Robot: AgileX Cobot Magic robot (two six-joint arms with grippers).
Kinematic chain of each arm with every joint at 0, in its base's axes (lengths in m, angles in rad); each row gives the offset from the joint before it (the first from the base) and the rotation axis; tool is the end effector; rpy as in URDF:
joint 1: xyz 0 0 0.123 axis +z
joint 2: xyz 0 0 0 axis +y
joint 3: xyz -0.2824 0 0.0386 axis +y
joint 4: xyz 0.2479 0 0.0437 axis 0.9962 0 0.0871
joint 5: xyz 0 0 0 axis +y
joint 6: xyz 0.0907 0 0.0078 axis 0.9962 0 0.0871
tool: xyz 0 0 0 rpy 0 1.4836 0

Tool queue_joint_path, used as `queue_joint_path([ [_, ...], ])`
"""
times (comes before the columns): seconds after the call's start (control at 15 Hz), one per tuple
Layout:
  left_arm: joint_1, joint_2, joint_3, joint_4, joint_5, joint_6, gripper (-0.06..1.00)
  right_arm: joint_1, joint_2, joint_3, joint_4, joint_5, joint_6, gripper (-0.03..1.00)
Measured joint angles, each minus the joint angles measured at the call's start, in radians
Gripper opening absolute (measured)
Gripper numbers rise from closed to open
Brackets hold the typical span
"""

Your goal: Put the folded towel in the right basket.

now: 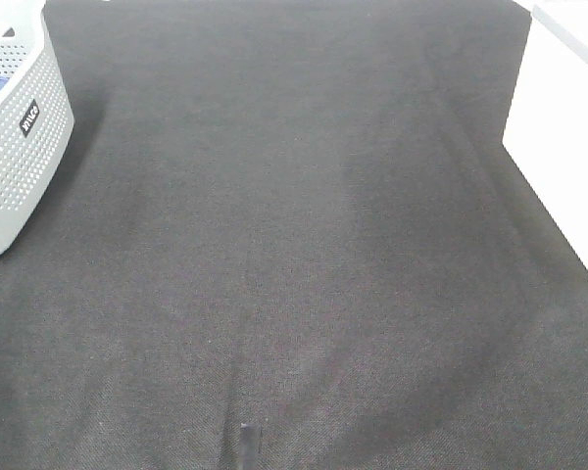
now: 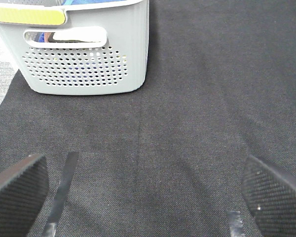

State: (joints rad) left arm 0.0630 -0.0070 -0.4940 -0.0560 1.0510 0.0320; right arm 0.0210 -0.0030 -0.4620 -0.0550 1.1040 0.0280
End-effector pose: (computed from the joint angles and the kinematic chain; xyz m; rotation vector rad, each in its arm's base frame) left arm -0.0046 -0.0047 0.2764 -0.0292 2.0321 -0.0071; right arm -0.0030 -0.0045 0.2632 0.0103 2.1215 -0.0377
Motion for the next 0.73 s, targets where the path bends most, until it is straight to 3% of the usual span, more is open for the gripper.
queue_joint_path([
  [0.73, 0.0, 0.0, 0.0, 0.0, 0.0, 0.0, 0.99, -0.001, 0.0, 0.0, 0.0, 0.0, 0.0, 0.97],
])
